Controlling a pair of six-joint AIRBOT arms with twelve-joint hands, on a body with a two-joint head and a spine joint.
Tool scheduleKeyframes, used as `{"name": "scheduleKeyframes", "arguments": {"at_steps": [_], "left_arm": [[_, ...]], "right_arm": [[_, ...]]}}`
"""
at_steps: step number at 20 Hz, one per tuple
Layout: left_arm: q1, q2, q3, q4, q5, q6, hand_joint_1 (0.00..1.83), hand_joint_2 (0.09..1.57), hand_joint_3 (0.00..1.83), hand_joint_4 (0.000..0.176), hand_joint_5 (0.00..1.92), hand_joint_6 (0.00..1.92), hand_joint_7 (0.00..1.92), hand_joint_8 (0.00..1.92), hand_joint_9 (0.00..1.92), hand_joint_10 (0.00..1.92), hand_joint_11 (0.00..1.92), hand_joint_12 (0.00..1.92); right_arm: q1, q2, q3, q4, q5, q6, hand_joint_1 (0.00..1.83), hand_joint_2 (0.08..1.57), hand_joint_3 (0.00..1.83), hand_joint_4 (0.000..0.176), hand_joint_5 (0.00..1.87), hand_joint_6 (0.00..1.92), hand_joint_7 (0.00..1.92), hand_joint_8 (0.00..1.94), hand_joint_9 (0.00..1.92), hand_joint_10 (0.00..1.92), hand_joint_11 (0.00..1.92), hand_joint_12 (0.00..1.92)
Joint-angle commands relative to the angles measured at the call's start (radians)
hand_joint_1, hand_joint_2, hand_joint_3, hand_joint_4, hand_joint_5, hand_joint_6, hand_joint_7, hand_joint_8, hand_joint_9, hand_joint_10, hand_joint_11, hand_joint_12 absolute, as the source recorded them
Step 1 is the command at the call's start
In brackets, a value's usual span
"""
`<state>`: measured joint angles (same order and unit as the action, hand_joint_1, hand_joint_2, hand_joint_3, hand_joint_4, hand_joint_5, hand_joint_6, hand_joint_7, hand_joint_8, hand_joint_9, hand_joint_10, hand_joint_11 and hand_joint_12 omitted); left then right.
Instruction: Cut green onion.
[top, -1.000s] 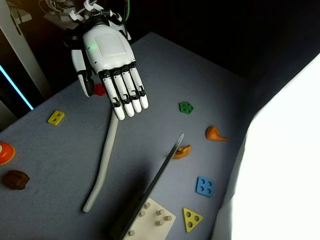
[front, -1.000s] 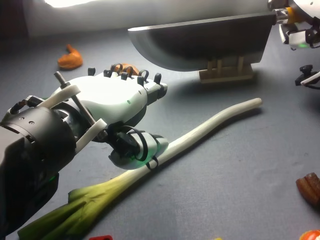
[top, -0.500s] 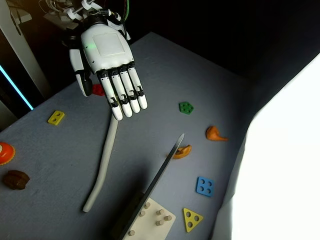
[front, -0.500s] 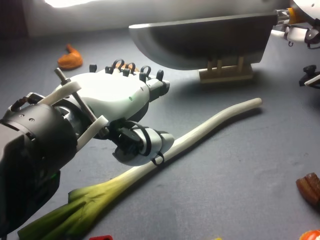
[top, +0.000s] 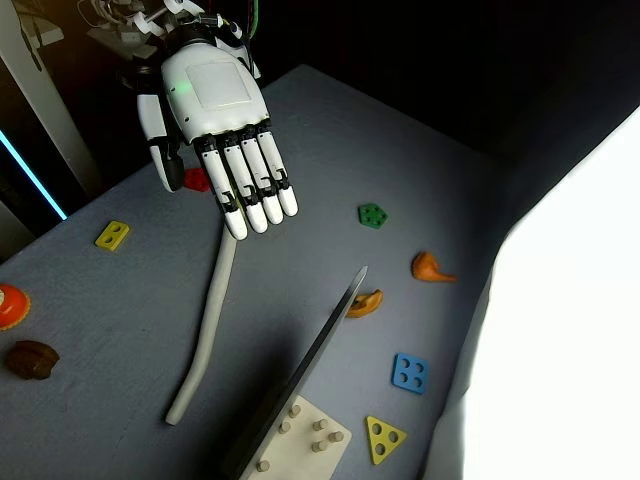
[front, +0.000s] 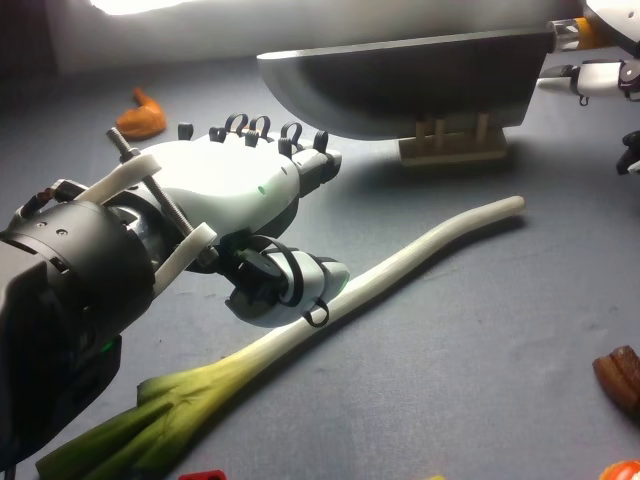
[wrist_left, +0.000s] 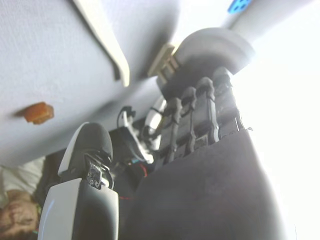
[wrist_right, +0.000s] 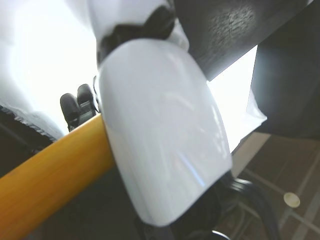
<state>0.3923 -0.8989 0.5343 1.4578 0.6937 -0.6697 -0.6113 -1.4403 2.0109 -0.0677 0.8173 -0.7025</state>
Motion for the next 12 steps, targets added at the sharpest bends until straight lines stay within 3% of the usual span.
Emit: {"name": "scheduleKeyframes", "arguments": {"at_steps": [1, 4, 8, 10, 12], "left_arm": [[-0.014, 0.006, -0.003, 0.064, 0.01, 0.002, 0.41, 1.35, 0.0, 0.0, 0.1, 0.0, 0.07, 0.0, 0.03, 0.0, 0.0, 0.07], [-0.014, 0.006, -0.002, 0.064, 0.01, 0.003, 0.3, 1.37, 0.01, 0.0, 0.12, 0.01, 0.09, 0.01, 0.05, 0.01, 0.0, 0.05], [-0.014, 0.006, -0.002, 0.064, 0.01, 0.006, 0.26, 1.38, 0.01, 0.0, 0.13, 0.01, 0.12, 0.01, 0.05, 0.01, 0.0, 0.05], [-0.013, 0.006, -0.002, 0.064, 0.01, 0.01, 0.27, 1.38, 0.01, 0.0, 0.12, 0.0, 0.12, 0.0, 0.04, 0.0, 0.0, 0.08], [-0.011, 0.006, -0.001, 0.064, 0.01, 0.01, 0.38, 1.37, 0.0, 0.0, 0.15, 0.01, 0.12, 0.0, 0.06, 0.01, 0.0, 0.06]], "right_arm": [[0.003, 0.019, 0.007, 0.019, 0.105, 0.026, 0.83, 0.92, 0.0, 0.019, 0.02, 0.01, 0.08, 0.0, 0.06, 0.0, 0.0, 0.27], [0.011, 0.038, 0.005, -0.031, 0.106, 0.104, 0.8, 0.91, 0.0, 0.039, 0.0, 0.0, 0.0, 0.0, 0.0, 0.0, 0.0, 0.05], [0.02, 0.058, -0.01, -0.058, 0.108, 0.118, 0.77, 0.9, 0.0, 0.04, 0.0, 0.0, 0.0, 0.0, 0.0, 0.0, 0.0, 0.01], [0.021, 0.086, -0.038, -0.082, 0.125, 0.118, 0.77, 0.87, 0.0, 0.049, 0.0, 0.0, 0.0, 0.0, 0.0, 0.0, 0.0, 0.0], [0.026, 0.112, -0.071, -0.094, 0.125, 0.118, 0.78, 0.86, 0.0, 0.056, 0.0, 0.0, 0.0, 0.0, 0.0, 0.0, 0.0, 0.0]]}}
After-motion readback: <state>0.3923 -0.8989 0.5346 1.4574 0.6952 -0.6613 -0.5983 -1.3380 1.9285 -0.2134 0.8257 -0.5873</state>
